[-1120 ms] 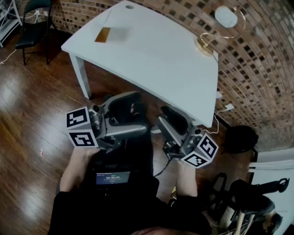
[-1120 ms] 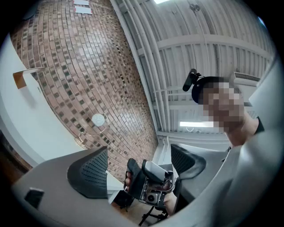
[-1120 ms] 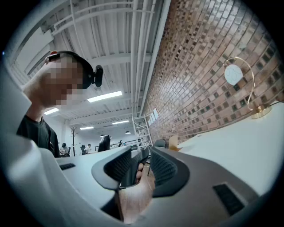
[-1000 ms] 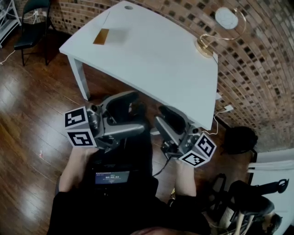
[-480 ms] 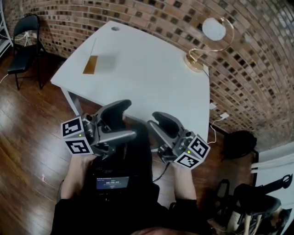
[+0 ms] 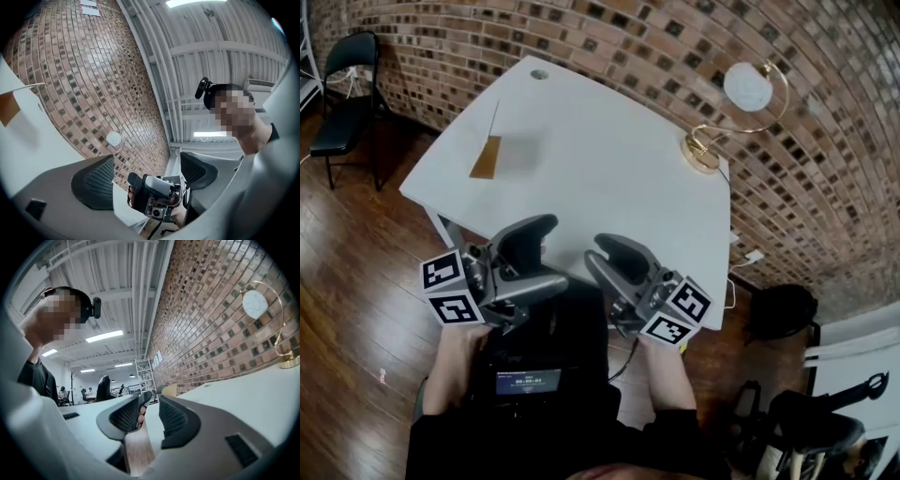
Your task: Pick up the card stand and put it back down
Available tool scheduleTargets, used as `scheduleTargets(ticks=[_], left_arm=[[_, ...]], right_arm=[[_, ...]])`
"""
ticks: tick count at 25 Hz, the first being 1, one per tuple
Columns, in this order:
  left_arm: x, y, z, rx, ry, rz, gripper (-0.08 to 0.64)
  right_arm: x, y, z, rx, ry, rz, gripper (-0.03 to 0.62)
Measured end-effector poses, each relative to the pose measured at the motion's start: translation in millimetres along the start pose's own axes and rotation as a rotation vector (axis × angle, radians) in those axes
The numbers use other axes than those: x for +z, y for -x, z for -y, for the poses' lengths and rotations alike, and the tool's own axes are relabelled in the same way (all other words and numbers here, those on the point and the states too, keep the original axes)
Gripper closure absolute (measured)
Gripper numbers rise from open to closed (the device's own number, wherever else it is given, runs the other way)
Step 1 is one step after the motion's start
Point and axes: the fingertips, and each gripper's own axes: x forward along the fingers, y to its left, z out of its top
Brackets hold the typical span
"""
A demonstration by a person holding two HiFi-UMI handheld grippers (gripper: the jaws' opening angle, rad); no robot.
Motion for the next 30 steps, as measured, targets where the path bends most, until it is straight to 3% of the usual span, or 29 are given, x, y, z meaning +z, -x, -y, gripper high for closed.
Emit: scheduleTargets(ticks=[18, 30], left_arm=[[61, 33, -33, 0.069, -0.104, 0.077, 0.121], [93, 57, -52, 0.102, -0.131, 0.141, 0.121]], right_arm=[[-1, -98, 24, 0.056, 0.019, -0.079, 0.428], [-15, -154, 36, 0.068, 0.036, -0.168, 0.424]])
